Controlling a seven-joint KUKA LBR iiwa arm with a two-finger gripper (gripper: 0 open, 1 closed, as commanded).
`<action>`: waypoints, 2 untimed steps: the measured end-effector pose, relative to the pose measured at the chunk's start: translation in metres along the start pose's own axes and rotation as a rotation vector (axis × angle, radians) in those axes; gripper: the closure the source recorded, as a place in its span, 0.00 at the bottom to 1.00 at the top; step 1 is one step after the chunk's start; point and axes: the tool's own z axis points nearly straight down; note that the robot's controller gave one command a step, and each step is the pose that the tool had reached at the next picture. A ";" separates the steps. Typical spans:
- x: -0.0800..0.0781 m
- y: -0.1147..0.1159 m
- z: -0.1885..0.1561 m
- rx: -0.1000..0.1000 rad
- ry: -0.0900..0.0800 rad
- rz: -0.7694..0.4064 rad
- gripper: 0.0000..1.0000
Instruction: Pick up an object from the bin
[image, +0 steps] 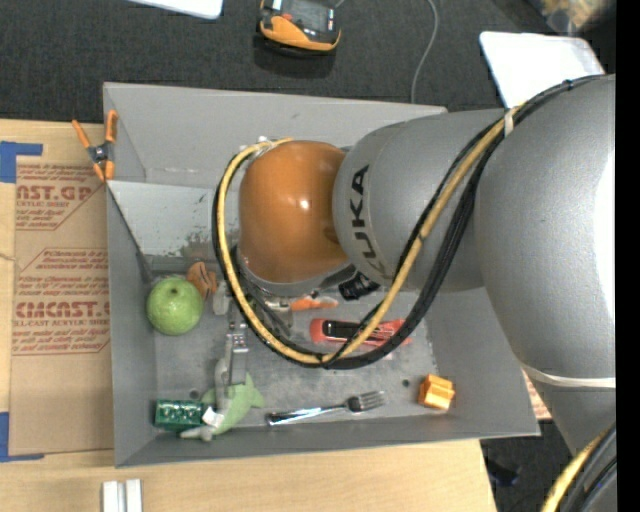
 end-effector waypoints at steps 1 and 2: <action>-0.002 -0.001 -0.005 -0.001 -0.007 0.002 0.00; 0.025 0.003 0.047 -0.001 -0.009 -0.100 0.00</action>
Offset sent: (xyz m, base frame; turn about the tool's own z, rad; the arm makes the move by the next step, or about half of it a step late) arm -0.0388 0.0042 -0.0703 -0.1450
